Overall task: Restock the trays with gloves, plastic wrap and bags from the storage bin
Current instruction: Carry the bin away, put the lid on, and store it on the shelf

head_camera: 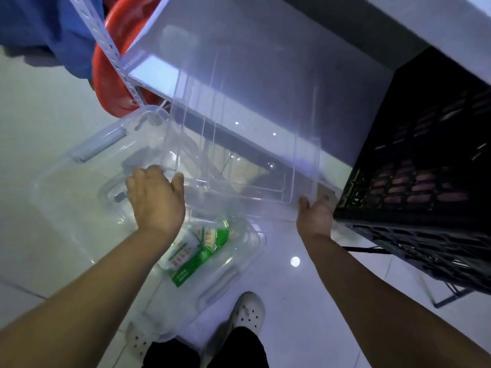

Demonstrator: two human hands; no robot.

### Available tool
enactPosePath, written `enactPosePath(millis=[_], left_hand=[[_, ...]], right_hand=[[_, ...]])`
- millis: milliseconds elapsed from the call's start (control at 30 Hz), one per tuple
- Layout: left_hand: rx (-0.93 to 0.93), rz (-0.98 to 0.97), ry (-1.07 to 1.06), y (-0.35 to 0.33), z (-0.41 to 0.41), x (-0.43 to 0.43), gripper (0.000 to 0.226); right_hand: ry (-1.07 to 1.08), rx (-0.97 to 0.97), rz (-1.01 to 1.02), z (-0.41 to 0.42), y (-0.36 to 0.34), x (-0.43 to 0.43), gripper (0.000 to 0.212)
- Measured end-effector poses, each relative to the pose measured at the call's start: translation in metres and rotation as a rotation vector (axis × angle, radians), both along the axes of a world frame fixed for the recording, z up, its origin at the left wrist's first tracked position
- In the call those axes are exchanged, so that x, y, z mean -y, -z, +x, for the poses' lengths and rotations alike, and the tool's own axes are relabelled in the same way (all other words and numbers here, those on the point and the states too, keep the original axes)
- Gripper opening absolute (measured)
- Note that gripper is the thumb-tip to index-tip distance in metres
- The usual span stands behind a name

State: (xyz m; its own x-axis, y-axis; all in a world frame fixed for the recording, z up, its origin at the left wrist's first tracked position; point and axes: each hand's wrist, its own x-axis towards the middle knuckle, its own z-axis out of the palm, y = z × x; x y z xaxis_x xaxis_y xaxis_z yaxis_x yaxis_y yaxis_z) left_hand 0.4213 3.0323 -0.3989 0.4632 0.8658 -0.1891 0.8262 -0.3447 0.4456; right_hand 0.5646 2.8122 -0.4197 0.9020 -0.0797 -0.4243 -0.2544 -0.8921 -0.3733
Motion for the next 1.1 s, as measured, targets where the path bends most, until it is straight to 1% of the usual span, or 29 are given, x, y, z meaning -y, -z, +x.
enactPosePath(millis=[100,200,300,433,567,700,767,867,967,1033,1100], left_hand=[[-0.053,-0.036,-0.025,0.004,-0.063,0.031,0.037],[-0.092,-0.115,-0.159,0.006,-0.114,0.061,0.035],[-0.111,-0.154,-0.312,0.010,-0.152,0.085,0.033],[-0.126,-0.187,-0.495,0.026,-0.185,0.107,0.034],[-0.144,-0.216,-0.576,0.042,-0.200,0.121,0.035],[-0.120,-0.255,-0.653,0.054,-0.204,0.126,0.036],[-0.072,-0.320,-0.685,0.057,-0.204,0.127,0.039],[-0.019,-0.418,-0.820,0.057,-0.202,0.127,0.041],[0.004,-0.477,-0.846,0.056,-0.202,0.128,0.040],[0.043,-0.583,-0.897,0.059,-0.203,0.130,0.036],[0.074,-0.715,-0.944,0.060,-0.205,0.132,0.029]], right_hand=[[-0.104,-0.015,-0.086,-0.018,-0.005,0.008,0.040],[-0.285,0.091,-0.133,-0.044,-0.011,0.010,0.033],[-0.469,0.172,-0.087,-0.069,-0.012,0.003,0.024],[-0.532,0.163,-0.007,-0.087,0.002,-0.017,0.023],[-0.628,0.160,0.005,-0.095,0.022,-0.035,0.028],[-0.607,0.146,-0.025,-0.099,0.036,-0.043,0.033],[-0.591,0.085,-0.034,-0.099,0.040,-0.044,0.036],[-0.562,0.008,-0.024,-0.097,0.044,-0.043,0.036],[-0.508,-0.067,-0.081,-0.097,0.046,-0.040,0.039],[-0.434,-0.138,-0.149,-0.098,0.047,-0.036,0.047],[-0.361,-0.162,-0.158,-0.099,0.045,-0.033,0.052]])
